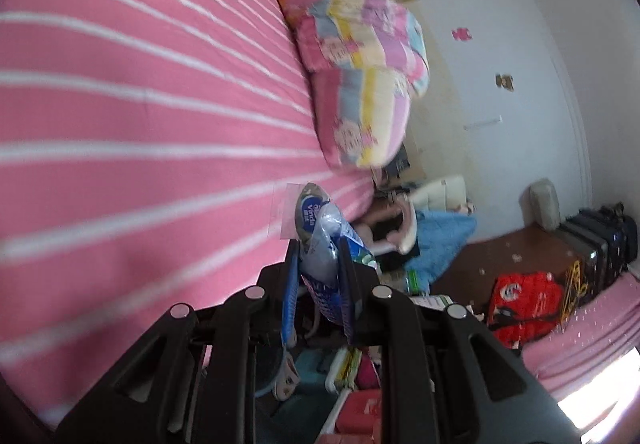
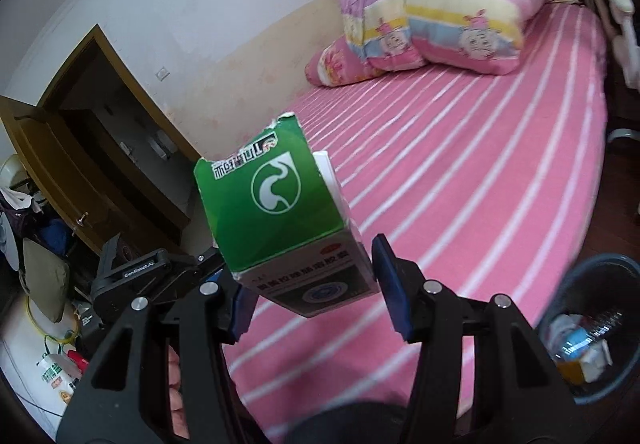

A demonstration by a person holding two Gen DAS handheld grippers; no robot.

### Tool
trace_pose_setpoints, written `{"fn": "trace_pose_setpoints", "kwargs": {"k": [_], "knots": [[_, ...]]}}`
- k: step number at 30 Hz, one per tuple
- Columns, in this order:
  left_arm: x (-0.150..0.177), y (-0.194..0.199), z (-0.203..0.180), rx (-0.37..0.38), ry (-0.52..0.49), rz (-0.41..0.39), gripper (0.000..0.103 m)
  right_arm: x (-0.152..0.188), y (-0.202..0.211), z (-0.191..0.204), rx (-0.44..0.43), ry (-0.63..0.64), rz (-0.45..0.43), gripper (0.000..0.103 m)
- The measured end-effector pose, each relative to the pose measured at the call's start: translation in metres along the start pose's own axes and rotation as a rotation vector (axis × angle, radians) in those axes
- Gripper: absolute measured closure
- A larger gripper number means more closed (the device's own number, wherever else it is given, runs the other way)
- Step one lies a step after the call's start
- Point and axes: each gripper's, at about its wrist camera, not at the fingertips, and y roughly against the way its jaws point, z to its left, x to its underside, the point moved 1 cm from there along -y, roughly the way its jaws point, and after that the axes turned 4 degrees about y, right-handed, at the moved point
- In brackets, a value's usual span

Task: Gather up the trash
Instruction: 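Carry the blue wrapper and green box with both tools to the bin, then open both tools to drop the wrapper and green box into the bin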

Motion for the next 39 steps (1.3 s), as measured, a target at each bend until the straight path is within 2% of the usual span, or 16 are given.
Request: {"fn": "trace_pose_setpoints", "kwargs": {"k": [5,7,11,16,24,32,33,34,35,36,37,39], "knots": [[0.049,-0.034,-0.017,-0.008,-0.009,0.098,0.085,0.014,0.045,-0.027,0.026,-0.054,-0.009,0.049],[0.068,-0.053,-0.024,-0.033,-0.026,0.134,0.085,0.017,0.062,-0.047,0.048,-0.076,-0.016,0.049],[0.103,-0.091,-0.035,-0.085,-0.076,0.218,0.085,0.028,0.081,-0.084,0.129,-0.099,-0.021,0.049],[0.134,-0.145,-0.037,-0.140,-0.111,0.316,0.085,0.048,0.101,-0.143,0.218,-0.198,-0.008,0.049],[0.176,-0.241,-0.027,-0.247,-0.215,0.453,0.085,0.076,0.104,-0.214,0.351,-0.295,0.046,0.049],[0.182,-0.304,0.005,-0.337,-0.216,0.555,0.084,0.093,0.084,-0.261,0.406,-0.370,0.091,0.049],[0.182,-0.310,0.009,-0.360,-0.221,0.561,0.080,0.092,0.081,-0.265,0.416,-0.366,0.095,0.049],[0.183,-0.316,0.011,-0.372,-0.220,0.568,0.068,0.093,0.080,-0.267,0.428,-0.362,0.094,0.048],[0.184,-0.319,0.014,-0.380,-0.216,0.571,0.051,0.094,0.080,-0.268,0.449,-0.358,0.092,0.046],[0.183,-0.324,0.016,-0.389,-0.214,0.568,0.045,0.093,0.079,-0.269,0.479,-0.354,0.089,0.033],[0.181,-0.326,0.016,-0.390,-0.216,0.560,0.042,0.092,0.079,-0.272,0.506,-0.352,0.080,0.026],[0.178,-0.327,0.016,-0.372,-0.211,0.553,0.039,0.092,0.081,-0.274,0.529,-0.354,0.075,0.020]]}}
